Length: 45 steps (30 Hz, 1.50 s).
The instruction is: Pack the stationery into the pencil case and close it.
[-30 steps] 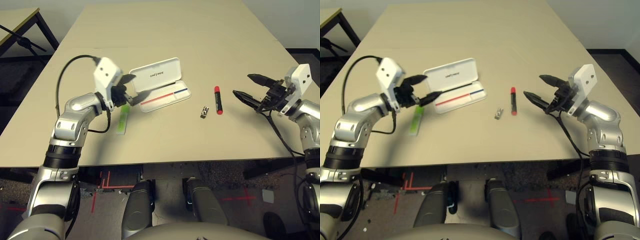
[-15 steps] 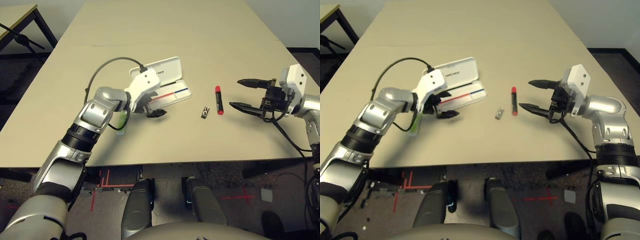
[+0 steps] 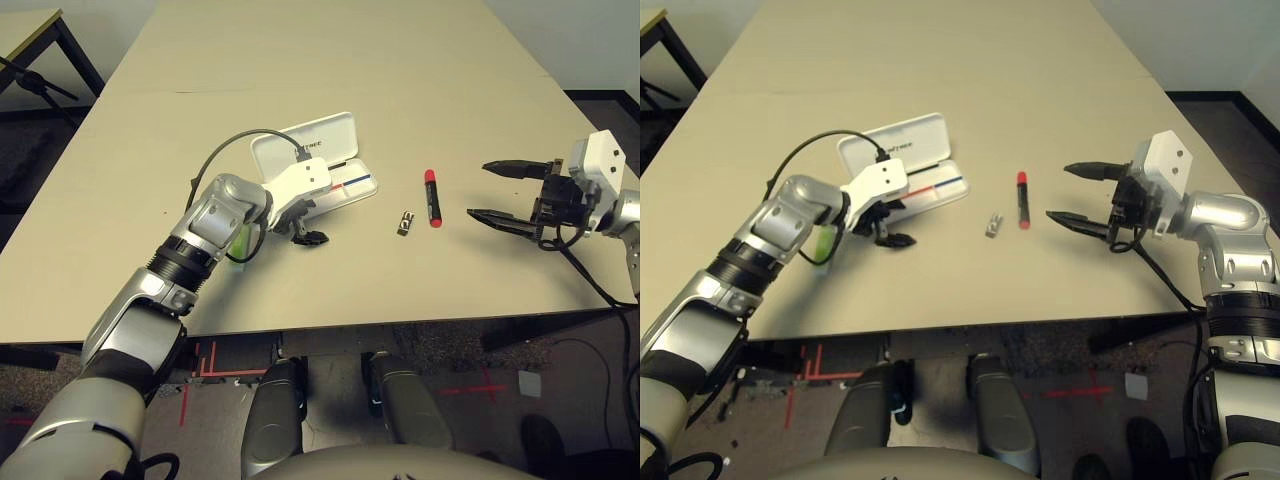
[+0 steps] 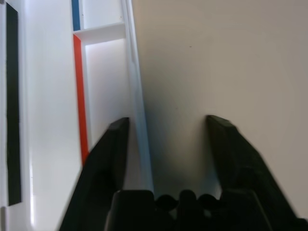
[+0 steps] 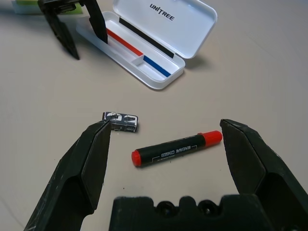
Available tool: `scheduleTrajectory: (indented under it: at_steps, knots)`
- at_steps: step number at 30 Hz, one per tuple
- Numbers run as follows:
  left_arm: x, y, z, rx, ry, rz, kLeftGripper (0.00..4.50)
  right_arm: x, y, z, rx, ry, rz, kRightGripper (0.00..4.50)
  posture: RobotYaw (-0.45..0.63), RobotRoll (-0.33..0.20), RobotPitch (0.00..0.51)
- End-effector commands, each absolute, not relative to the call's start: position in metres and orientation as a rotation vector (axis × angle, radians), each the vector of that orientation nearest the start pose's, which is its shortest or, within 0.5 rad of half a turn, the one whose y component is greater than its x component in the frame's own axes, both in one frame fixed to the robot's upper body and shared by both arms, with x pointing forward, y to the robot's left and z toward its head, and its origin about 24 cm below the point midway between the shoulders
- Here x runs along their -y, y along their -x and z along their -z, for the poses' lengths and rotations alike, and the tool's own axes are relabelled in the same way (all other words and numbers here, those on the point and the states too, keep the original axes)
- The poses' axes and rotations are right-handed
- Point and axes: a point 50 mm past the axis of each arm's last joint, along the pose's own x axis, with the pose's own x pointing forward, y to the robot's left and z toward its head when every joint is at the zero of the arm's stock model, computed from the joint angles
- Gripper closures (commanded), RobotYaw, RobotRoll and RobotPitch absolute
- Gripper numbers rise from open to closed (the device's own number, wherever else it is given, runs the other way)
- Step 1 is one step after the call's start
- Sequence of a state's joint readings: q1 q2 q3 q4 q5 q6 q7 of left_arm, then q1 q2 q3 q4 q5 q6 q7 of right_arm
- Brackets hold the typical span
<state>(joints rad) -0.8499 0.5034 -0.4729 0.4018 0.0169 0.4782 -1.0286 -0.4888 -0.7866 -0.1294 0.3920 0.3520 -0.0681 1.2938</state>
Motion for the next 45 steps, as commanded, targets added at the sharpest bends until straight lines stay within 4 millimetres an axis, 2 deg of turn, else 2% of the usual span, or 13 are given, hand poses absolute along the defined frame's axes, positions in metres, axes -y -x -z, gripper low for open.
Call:
scheduleTrajectory:
  at_steps: [1,6,18,25,28,32,35,45]
  knots:
    - [-0.128,-0.354,-0.125,-0.519,-0.713,1.078,2.49,0.279,-0.294,-0.174,0.025,0.474,-1.004,0.0,-0.14,0.0,0.181]
    - [-0.125,-0.354,-0.129,-0.474,-0.722,1.104,4.46,0.279,-0.294,-0.171,0.021,0.464,-0.998,0.0,-0.14,0.0,0.185]
    - [-0.128,-0.343,-0.147,-0.296,-0.761,1.249,4.46,0.278,-0.293,-0.167,0.02,0.428,-0.976,0.0,-0.13,0.0,0.181]
    - [-0.133,-0.328,-0.155,-0.21,-0.85,1.333,4.46,0.274,-0.295,-0.168,0.028,0.427,-0.984,0.0,-0.12,0.0,0.181]
    - [-0.137,-0.322,-0.157,-0.212,-0.838,1.352,4.46,0.275,-0.296,-0.168,0.027,0.428,-0.982,0.0,-0.12,0.0,0.179]
    - [-0.141,-0.315,-0.156,-0.224,-0.842,1.364,4.46,0.274,-0.298,-0.168,0.028,0.427,-0.984,0.0,-0.11,0.0,0.176]
    - [-0.137,-0.307,-0.156,-0.227,-0.836,1.381,4.46,0.272,-0.3,-0.168,0.028,0.423,-0.989,0.0,-0.09,0.0,0.17]
    - [-0.135,-0.284,-0.138,-0.28,-0.81,1.416,4.46,0.268,-0.303,-0.167,0.039,0.414,-0.992,0.0,-0.09,0.0,0.16]
